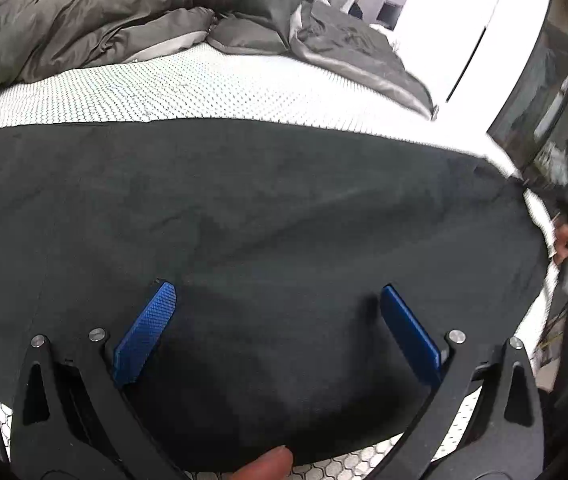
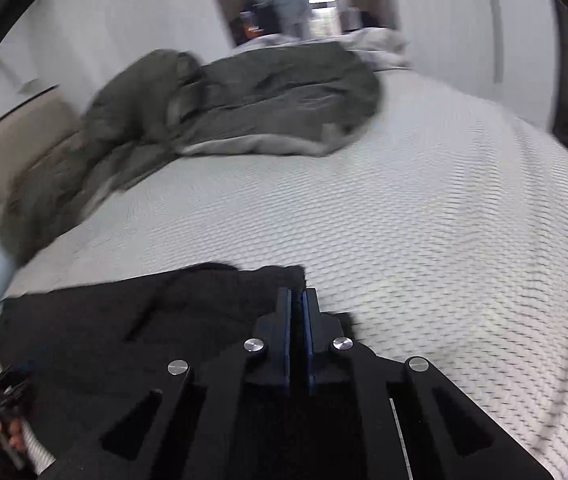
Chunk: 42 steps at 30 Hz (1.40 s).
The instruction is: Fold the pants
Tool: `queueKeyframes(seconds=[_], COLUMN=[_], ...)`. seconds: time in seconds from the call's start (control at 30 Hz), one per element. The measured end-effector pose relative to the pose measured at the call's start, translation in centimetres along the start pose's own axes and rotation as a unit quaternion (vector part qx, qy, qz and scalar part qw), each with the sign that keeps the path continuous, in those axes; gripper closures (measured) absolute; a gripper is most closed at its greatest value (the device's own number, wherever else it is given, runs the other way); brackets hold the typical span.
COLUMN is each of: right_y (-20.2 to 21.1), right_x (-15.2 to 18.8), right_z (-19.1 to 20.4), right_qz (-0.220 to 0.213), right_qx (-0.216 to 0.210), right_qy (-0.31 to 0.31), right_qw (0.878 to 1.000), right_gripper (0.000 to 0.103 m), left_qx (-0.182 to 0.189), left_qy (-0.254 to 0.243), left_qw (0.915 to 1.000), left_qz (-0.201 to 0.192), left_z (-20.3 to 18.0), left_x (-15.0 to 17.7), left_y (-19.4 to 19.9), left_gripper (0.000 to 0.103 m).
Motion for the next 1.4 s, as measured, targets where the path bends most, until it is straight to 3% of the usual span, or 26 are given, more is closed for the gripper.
queueKeyframes(seconds=[0.13,0.23,0.3,0.4,0.43,0.47,0.6,0.63,0.7,0.73,0.83,0.9,0.93,0.97,1.0,1.03,1.1,1.2,1.23,1.3,1.33,1.4], right_y=[-3.3,-3.0,-1.0,2.0,2.9,3.3,2.0,1.1,-1.2,-1.7,0.7,3.4,4.4,5.3,5.9,6.2,5.2,3.2,2.7,2.4,2.5,2.7], right_x=[1.3,1.3,0.7,0.1,0.2,0.2,2.0,2.6,4.1,4.5,4.1,3.5,3.5,3.6,4.1,5.4,7.6,11.0,12.3,13.2,13.1,12.5], right_z=[-1.9,-3.5,-3.5,-2.2,-1.3,-0.2,4.2,4.8,4.7,4.5,4.9,7.0,8.6,10.4,11.7,13.1,17.8,23.9,25.5,25.8,24.7,20.4], right_qz=[0.039,0.043,0.015,-0.023,-0.033,-0.035,0.0,0.02,0.073,0.082,0.049,0.004,-0.014,-0.032,-0.039,-0.039,-0.007,0.034,0.051,0.048,0.052,0.064], right_qx=[0.082,0.048,0.037,0.026,0.007,-0.007,-0.054,-0.038,0.112,0.156,0.167,0.152,0.131,0.096,0.066,0.032,-0.018,-0.034,-0.037,-0.022,-0.023,0.004], right_qy=[-0.015,-0.071,-0.076,-0.054,-0.045,-0.034,0.037,0.062,0.132,0.152,0.136,0.141,0.142,0.142,0.144,0.151,0.193,0.279,0.318,0.36,0.353,0.308], right_qw=[0.996,0.995,0.996,0.998,0.998,0.999,0.998,0.997,0.982,0.973,0.975,0.978,0.981,0.985,0.987,0.987,0.981,0.959,0.946,0.932,0.934,0.949], right_gripper=[0.102,0.1,0.092,0.072,0.06,0.055,0.054,0.054,0.05,0.044,0.044,0.044,0.039,0.024,0.016,0.011,0.011,0.011,0.011,0.011,0.011,0.01], left_qx=[0.003,-0.001,-0.004,-0.01,-0.013,-0.019,-0.039,-0.046,-0.05,-0.055,-0.059,-0.058,-0.051,-0.045,-0.038,-0.036,-0.045,-0.057,-0.051,-0.04,-0.038,-0.037], left_qy=[0.019,0.017,0.015,0.009,0.006,0.001,-0.014,-0.02,-0.025,-0.028,-0.028,-0.033,-0.042,-0.05,-0.067,-0.081,-0.111,-0.122,-0.113,-0.098,-0.094,-0.092], left_qw=[0.9998,0.9999,0.9999,0.9999,0.9999,0.9998,0.9991,0.9987,0.9984,0.9981,0.9979,0.9977,0.9977,0.9976,0.9968,0.9958,0.9927,0.9909,0.9922,0.9942,0.9946,0.9949], left_qz=[-0.002,-0.003,-0.003,-0.003,-0.003,-0.001,0.005,0.009,0.011,0.01,0.005,-0.005,-0.011,-0.016,-0.022,-0.022,-0.011,0.01,0.015,0.017,0.018,0.019], left_z=[0.9,1.0,0.9,0.7,0.6,0.4,0.0,-0.1,-0.2,-0.3,-0.4,-0.8,-1.3,-1.7,-2.5,-3.0,-3.9,-3.9,-3.6,-3.0,-2.8,-2.7], left_x=[-0.4,-0.4,-0.4,-0.4,-0.4,-0.3,0.0,0.1,0.2,0.2,0.2,0.1,0.2,0.2,0.3,0.5,1.0,1.4,1.3,1.1,1.1,1.2], left_y=[0.4,0.5,0.4,0.3,0.2,0.1,-0.7,-1.0,-1.3,-1.3,-1.2,-0.7,-0.5,-0.2,0.0,0.0,-0.7,-2.2,-2.4,-2.4,-2.4,-2.4], left_gripper=[0.001,0.001,0.001,0.001,0.001,0.001,0.001,0.001,0.001,0.001,0.001,0.001,0.001,0.001,0.001,0.001,0.001,0.001,0.001,0.001,0.001,0.001])
Point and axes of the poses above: each gripper's, at about its wrist camera, not at the fingertips, and y roughly against the way its jaws point, z to its left, x to its underside, the point moved 4 cm from there along -y, roughly the way its jaws point, and after that the axes turned 5 degrees about y, right-handed, at the moved point
